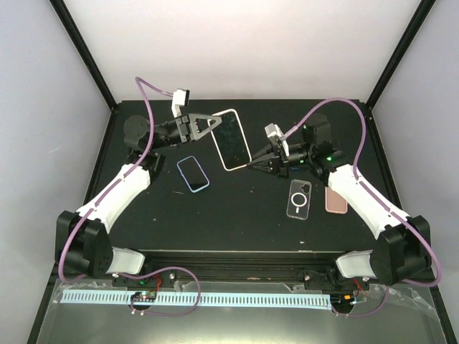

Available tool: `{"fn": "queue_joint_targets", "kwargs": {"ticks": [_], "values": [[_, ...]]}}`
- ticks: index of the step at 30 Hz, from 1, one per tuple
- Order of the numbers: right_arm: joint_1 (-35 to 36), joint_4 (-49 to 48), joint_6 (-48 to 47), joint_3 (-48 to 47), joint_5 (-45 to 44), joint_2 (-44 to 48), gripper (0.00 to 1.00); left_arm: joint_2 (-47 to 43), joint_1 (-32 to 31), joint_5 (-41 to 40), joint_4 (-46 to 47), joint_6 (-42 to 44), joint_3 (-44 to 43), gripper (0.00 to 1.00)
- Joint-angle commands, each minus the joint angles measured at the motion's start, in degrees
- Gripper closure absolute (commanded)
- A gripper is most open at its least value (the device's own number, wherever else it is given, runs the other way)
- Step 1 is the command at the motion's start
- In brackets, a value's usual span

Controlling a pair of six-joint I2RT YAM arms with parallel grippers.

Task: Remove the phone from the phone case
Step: Remove the phone case from the phone.

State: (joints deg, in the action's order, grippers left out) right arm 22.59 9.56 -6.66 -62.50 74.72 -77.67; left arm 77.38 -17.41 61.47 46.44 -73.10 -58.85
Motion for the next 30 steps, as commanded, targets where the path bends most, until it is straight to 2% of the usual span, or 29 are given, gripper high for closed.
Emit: {"fn": "queue_joint_targets", "kwargs": {"ticks": [1, 16, 30], "values": [[-4.0, -9.6, 2.5, 4.5, -13.2, -1.7, 0.99, -2.5, -3.2, 4.7, 5.9, -12.4, -1.3, 0.98], [-4.4, -18.9, 8.3, 6.5, -15.2, -4.3, 0.99, -2.7, -3.2, 4.4, 7.1, -13.6, -0.2, 0.98], [-5.3, -19.3, 9.4, 6.4, -14.8, -6.1, 0.99, -2.9, -3.2, 4.5, 7.5, -13.4, 0.3, 0.98]]}}
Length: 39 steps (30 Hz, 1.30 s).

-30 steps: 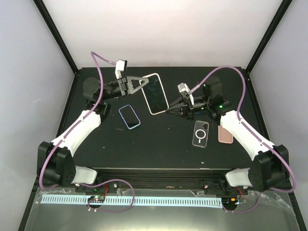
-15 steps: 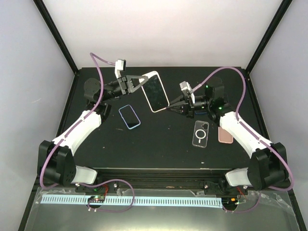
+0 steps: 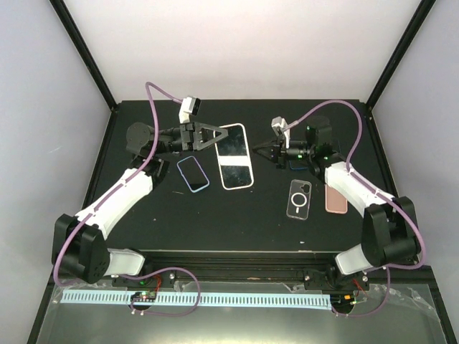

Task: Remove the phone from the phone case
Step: Remove the phone case from the phone.

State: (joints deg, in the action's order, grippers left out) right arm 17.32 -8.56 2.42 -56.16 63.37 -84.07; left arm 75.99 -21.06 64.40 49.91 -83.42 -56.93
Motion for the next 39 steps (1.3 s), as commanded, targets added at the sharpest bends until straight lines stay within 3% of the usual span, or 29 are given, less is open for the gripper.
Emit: {"fn": "queue_joint_targets", "kwargs": {"ticks": [1, 4, 9, 14, 17, 27, 39], "values": [[0.0, -1.2, 0.8, 0.0, -3.1, 0.5, 0.99, -1.6, 0.4, 1.7, 3.6, -2.6, -1.6, 0.98], [0.0, 0.4, 1.6, -0.2, -0.8, 2.5, 0.97, -1.7, 0.7, 1.6, 1.0, 0.2, -2.0, 0.98], [0.1, 9.1, 1.5, -0.3, 7.2, 8.6, 0.69, -1.7, 1.5, 1.8, -6.3, 7.8, -3.4, 0.98], [0.4, 25.0, -5.1, -2.2, 13.8, 13.6, 0.44, -1.3, 1.9, 1.6, -17.1, 18.0, -5.6, 0.98], [1.7, 27.9, -4.5, -2.0, 14.4, 16.3, 0.38, -1.1, 2.0, 1.0, -19.3, 20.3, -5.7, 0.98], [8.0, 25.8, -1.2, -1.3, 10.6, 17.4, 0.48, -0.8, 1.4, 1.0, -18.4, 19.6, -5.9, 0.99], [9.3, 23.1, 0.0, -0.8, 7.9, 15.6, 0.74, -0.8, 0.9, 1.2, -14.3, 15.7, -5.5, 0.99]]}}
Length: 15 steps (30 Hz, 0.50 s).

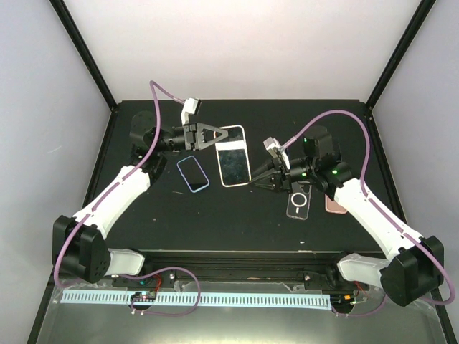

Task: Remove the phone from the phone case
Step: Remove the phone case from the phone.

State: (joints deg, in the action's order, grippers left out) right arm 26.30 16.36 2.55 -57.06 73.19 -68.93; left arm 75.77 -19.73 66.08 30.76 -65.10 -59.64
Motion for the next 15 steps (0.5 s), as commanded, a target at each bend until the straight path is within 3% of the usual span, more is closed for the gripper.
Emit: {"fn": "queue_joint_targets", "kwargs": {"ticks": [1, 15], "values": [[0.3, -1.9, -0.2, -0.1, -2.3, 0.3, 0.75, -0.6, -0.5, -0.4, 5.1, -2.7, -2.8, 0.98], [0.3, -1.6, -5.7, -2.0, -10.3, -4.4, 0.9, -0.6, -2.1, 0.7, 15.2, -12.7, -0.9, 0.98]]}}
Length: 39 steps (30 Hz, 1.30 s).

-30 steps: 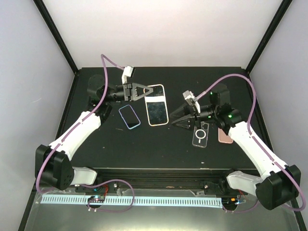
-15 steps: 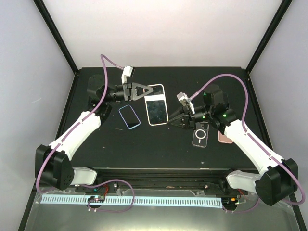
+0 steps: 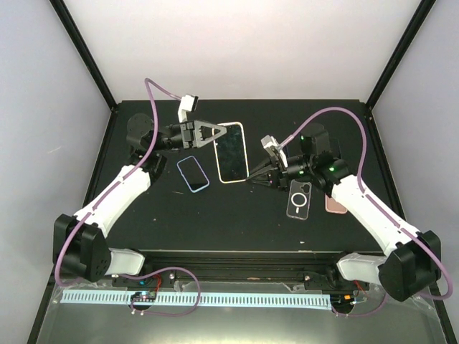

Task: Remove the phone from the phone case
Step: Remove the phone case from the phone.

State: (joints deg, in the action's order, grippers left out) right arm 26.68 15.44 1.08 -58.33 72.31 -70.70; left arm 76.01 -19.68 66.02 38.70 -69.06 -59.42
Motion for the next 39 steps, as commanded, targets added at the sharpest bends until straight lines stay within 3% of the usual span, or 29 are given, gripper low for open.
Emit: {"fn": "queue_joint_targets", "kwargs": {"ticks": [1, 12, 26, 39], "values": [[-0.1, -1.2, -5.3, -0.5, -9.8, -2.9, 0.91, -0.8, -2.2, 0.8, 8.2, -9.4, -1.1, 0.98], [-1.3, -4.5, -8.7, -3.2, -13.9, -6.3, 0.96, -1.2, -3.4, 1.1, 11.5, -13.1, 0.3, 0.98], [-4.6, -15.5, -3.7, -5.0, -19.1, -11.1, 0.99, -0.7, -3.8, 0.6, 13.3, -15.6, 1.4, 0.99], [-8.0, -32.7, 8.3, -3.1, -16.2, -13.7, 0.99, -0.3, -3.8, -0.5, 14.5, -17.7, 3.1, 0.99]]}}
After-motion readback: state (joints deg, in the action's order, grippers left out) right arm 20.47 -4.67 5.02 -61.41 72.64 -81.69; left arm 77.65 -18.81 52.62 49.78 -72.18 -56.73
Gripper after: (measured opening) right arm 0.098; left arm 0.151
